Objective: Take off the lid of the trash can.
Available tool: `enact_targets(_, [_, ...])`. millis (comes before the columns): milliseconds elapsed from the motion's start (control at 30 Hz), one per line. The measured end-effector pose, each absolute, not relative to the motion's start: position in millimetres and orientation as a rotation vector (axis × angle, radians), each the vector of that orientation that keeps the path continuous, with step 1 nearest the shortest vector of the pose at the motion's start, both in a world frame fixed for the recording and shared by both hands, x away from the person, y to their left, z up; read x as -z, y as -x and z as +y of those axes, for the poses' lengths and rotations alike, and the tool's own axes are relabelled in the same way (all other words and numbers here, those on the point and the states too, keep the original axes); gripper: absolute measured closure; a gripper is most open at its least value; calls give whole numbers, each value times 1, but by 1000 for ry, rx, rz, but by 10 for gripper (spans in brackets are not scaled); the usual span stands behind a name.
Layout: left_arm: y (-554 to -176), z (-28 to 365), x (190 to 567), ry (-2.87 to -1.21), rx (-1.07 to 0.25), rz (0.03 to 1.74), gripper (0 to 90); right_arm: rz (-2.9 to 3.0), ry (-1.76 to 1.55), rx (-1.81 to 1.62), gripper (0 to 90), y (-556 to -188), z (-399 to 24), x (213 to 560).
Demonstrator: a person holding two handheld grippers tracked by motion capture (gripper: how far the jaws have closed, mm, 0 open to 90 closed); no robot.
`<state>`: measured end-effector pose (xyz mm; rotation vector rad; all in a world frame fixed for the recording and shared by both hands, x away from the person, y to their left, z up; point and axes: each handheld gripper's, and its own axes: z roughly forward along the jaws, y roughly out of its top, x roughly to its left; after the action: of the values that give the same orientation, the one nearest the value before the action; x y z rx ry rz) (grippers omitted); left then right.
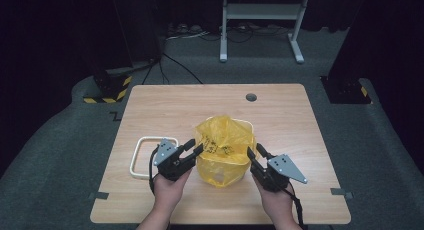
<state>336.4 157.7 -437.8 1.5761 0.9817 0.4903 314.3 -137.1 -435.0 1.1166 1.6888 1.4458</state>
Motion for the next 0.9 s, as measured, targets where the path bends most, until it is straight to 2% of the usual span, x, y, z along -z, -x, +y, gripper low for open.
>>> enact_targets(200, [-337, 154, 441, -1594, -467, 986, 648, 1733, -1179, -1404, 640, -322, -135, 439])
enact_targets(400, [-333, 152, 441, -1597, -475, 983, 652, 1755, -1172, -1416, 701, -320, -134, 439])
enact_targets(533, [-327, 150, 441, -1595, -464, 987, 652, 1768, -1168, -1404, 709, -317, -135, 438])
enact_targets(800, [-303, 141, 437, -1634, -421, 958, 622, 1813, -1135, -1369, 741, -311, -151, 435])
enact_targets(900, [-304, 143, 434, -1644, -455, 944, 604, 1826, -1135, -1366, 755, -313, -155, 434])
